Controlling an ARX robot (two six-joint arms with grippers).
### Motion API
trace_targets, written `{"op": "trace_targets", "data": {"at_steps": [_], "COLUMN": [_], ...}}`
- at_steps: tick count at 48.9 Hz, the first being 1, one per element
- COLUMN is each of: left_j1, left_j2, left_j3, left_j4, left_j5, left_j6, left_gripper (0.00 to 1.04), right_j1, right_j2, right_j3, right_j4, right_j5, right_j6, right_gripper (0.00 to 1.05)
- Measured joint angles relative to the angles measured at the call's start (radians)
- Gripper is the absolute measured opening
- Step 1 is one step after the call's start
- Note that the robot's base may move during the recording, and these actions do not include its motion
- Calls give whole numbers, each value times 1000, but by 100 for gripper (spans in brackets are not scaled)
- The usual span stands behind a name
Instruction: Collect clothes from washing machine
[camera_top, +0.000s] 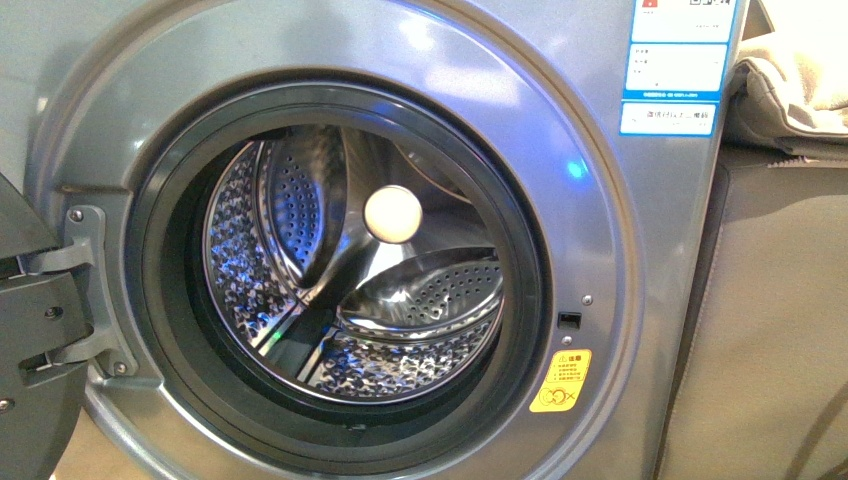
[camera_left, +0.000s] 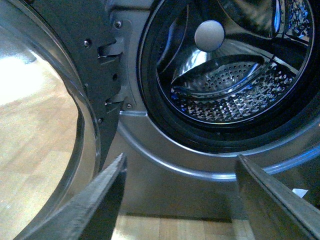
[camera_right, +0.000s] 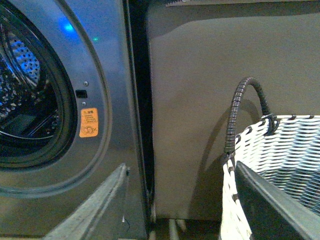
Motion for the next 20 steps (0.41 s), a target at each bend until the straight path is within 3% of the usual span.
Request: {"op": "trace_targets", "data": {"at_steps": [9, 20], "left_j1": [0, 0], "left_j2": [0, 0], "left_j3": [0, 0], "left_j4": [0, 0], "left_j5": [0, 0], "left_j6": [1, 0], "left_gripper": [99, 98], "right_j1": [0, 0], "right_j2": [0, 0], "right_j3": [0, 0], "right_j4": [0, 0], "right_j5": [0, 0], "right_j6": [0, 0], "right_gripper": [97, 97]}}
